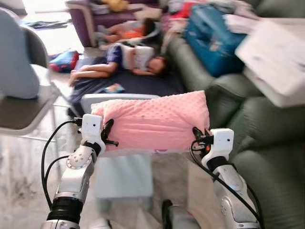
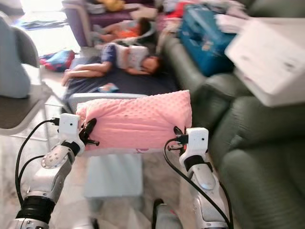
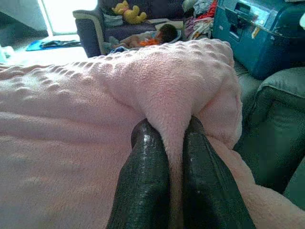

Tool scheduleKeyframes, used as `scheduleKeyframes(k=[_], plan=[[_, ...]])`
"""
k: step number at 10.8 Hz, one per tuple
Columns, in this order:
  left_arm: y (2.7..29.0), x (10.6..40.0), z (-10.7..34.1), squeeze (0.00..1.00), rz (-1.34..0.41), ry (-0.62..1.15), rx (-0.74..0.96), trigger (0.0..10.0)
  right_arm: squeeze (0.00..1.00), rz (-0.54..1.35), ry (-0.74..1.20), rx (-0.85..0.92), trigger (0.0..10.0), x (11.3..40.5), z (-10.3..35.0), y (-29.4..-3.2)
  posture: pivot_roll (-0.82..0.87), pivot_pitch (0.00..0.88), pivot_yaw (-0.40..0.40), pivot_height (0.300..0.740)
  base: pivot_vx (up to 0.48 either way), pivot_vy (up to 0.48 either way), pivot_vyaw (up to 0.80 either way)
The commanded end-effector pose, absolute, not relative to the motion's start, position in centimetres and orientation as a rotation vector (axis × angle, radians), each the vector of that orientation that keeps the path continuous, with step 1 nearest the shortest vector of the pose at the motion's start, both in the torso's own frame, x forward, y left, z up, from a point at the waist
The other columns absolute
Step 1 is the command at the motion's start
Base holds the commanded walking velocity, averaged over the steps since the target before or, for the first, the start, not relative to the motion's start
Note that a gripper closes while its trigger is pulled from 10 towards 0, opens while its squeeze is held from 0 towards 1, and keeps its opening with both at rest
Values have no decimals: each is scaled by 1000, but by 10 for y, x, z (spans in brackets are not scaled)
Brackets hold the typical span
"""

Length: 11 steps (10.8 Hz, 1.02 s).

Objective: Move the pillow to the sofa

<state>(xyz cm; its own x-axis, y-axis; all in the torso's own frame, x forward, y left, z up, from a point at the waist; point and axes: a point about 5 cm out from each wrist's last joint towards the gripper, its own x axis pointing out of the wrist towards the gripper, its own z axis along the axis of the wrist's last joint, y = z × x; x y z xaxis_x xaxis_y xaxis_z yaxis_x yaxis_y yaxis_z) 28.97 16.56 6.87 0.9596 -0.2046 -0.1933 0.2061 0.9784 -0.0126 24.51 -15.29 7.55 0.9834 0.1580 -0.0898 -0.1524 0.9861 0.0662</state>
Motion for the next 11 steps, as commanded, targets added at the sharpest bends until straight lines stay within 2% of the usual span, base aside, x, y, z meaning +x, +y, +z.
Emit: scheduleKeyframes(k=[1, 9, 11], plan=[[166, 291, 72, 0, -206, 182, 14, 10000, 0, 136, 75, 51, 10000, 247, 81, -158, -75, 19, -6, 740, -289, 0, 0], [165, 292, 70, 0, -214, 191, 24, 10000, 0, 127, 81, 41, 10000, 250, 81, -159, -80, 21, -5, 740, -290, 0, 0], [164, 291, 71, 0, -216, 187, 26, 10000, 0, 126, 85, 40, 10000, 250, 80, -159, -82, 24, -4, 740, -122, 0, 0]])
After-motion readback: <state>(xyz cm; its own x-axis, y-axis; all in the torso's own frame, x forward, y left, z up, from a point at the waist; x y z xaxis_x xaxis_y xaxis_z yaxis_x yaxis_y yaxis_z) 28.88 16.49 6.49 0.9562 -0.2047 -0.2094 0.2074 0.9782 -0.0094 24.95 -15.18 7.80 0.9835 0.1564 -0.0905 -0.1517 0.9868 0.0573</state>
